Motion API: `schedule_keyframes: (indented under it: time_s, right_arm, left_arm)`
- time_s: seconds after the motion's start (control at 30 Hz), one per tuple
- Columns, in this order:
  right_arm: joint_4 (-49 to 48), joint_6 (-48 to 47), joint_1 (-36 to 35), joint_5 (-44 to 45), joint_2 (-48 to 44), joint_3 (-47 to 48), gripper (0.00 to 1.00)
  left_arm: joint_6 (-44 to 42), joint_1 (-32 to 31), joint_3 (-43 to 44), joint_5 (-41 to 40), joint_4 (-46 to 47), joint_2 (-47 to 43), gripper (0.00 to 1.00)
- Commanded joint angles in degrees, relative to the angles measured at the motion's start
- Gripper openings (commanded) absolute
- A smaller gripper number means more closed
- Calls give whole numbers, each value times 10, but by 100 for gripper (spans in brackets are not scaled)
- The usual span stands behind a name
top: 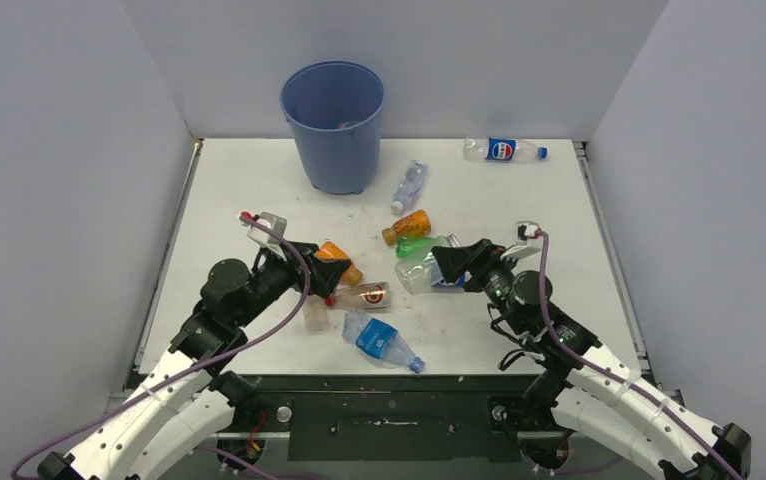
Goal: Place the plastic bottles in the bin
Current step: Pick up the plastic bottle at the center of the board, then place the plastic bottle in the trash bin.
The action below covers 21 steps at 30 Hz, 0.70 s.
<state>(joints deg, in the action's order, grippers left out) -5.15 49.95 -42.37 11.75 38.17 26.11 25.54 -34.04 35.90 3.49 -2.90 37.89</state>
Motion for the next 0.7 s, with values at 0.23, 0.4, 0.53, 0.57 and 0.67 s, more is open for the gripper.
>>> schedule_keyframes:
  time_s: [0.23,0.4,0.53,0.57,0.67]
  right_arm:
    - [98,-290,1,-279,18,196,46]
    - [78,-305,-1,-343,22,217,47]
    - [62,-303,-4,-357,34,225,47]
    - [57,-303,-6,-359,36,225,47]
    - [43,-301,-8,-361,44,228,46]
  left_arm:
    - [78,-3,98,353,139,73,96]
    - [119,-5,114,396,178,122,96]
    - [128,-26,129,410,189,163,96]
    - [127,-33,129,409,194,170,96]
    - [111,-58,130,398,200,180,96]
